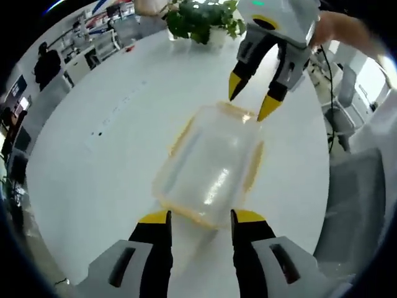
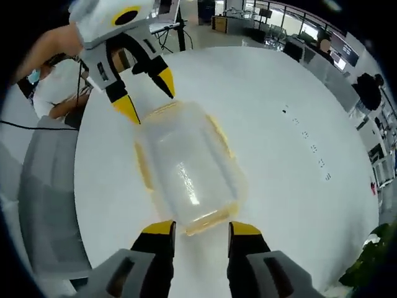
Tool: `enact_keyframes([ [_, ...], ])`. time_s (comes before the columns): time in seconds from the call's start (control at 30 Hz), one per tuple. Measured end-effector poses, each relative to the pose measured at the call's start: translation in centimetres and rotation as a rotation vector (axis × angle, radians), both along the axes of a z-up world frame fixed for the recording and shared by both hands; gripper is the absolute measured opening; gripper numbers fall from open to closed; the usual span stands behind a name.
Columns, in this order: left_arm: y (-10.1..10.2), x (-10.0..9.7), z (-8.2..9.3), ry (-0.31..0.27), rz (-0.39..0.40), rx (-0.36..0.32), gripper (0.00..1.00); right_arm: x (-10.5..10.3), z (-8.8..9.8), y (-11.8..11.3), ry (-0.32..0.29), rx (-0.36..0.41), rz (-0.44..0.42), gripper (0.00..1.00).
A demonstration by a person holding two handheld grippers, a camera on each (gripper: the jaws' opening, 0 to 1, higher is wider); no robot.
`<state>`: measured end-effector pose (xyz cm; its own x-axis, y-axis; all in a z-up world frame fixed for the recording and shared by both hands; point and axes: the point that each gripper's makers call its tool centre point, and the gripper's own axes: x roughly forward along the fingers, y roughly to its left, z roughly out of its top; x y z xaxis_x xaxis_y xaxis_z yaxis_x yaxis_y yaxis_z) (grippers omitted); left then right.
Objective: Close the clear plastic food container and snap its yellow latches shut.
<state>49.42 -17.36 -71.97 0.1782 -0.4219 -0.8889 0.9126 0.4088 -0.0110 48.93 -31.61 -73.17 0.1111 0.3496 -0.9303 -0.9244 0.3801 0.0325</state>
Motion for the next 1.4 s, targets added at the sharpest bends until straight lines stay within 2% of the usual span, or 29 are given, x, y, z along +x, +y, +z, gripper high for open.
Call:
enact_keyframes([
  [0.07,0.1,0.0,0.0,-0.013,-0.019,0.02,0.34,0.0,0.0,0.0,0.002,-0.004,0.008,0.3],
  [0.17,-0.2,-0.2,0.0,-0.001,-0.016,0.01,0.35,0.0,0.0,0.1,-0.003,-0.013,0.029,0.3],
  [0.33,-0.6,-0.3,0.0,-0.011,-0.066,0.024,0.35,-0.1,0.1,0.4,-0.005,-0.031,0.085,0.29],
  [0.63,-1.2,0.0,0.4,-0.044,-0.148,0.052,0.34,0.0,0.3,1.1,0.001,-0.031,0.124,0.29],
  [0.87,-2.5,0.4,1.1,-0.067,-0.152,0.011,0.34,0.1,0.4,2.2,0.0,-0.016,0.123,0.27],
  [1.4,-4.7,0.3,1.2,-0.088,-0.217,-0.014,0.33,0.0,0.5,4.6,0.004,0.022,0.153,0.26],
])
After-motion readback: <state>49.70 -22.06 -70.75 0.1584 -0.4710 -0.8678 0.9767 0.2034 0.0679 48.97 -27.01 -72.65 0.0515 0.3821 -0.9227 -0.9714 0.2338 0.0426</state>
